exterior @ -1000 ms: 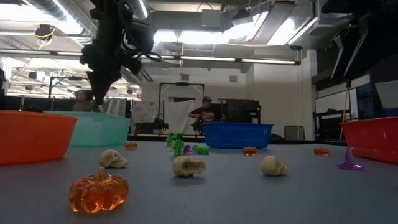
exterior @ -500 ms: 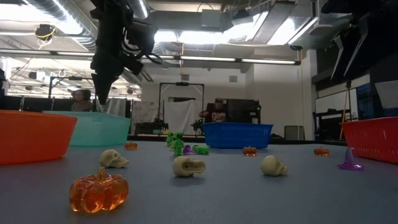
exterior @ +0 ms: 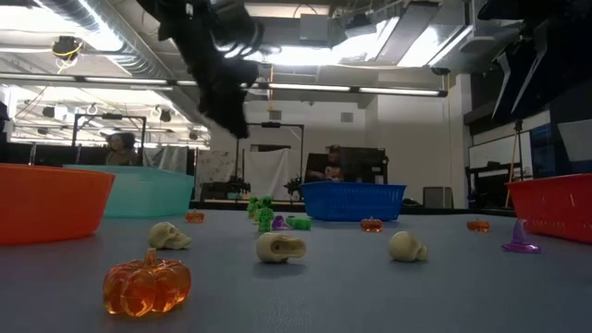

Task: Sort Halloween decoration
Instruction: Put the green skeleton toy into the orange bin

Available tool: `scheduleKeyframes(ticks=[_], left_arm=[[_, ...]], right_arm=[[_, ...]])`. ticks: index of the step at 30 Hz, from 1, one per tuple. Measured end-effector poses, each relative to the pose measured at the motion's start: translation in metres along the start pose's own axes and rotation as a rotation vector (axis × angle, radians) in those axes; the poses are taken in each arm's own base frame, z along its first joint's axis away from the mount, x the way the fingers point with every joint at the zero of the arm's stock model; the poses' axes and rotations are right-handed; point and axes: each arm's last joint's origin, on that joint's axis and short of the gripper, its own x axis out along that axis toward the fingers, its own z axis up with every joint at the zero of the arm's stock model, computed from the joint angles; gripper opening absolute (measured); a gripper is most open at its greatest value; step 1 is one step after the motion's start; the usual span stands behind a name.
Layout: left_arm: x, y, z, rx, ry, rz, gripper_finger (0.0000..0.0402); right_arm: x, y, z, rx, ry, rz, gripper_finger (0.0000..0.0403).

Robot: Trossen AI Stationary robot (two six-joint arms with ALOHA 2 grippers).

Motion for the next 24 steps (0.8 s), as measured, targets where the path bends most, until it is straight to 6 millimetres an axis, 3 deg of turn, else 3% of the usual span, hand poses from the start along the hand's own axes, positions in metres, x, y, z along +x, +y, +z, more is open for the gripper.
scheduleKeyframes(ticks=[8, 17, 24], left_arm=[[0.006, -0.017, 0.010, 0.025, -0.112, -0.014, 0.0148], [0.049, -0.034, -0.003, 0.071, 0.022, 0.002, 0.0148], [0.075, -0.036, -0.013, 0.062, 0.097, 0.056, 0.0147]], right_arm=[[0.000, 0.000, 0.000, 0.000, 0.000, -0.001, 0.0221], [0.000, 0.000, 0.000, 0.002, -0.004, 0.003, 0.0221], [0.000, 0.000, 0.000, 0.003, -0.005, 0.004, 0.0221]])
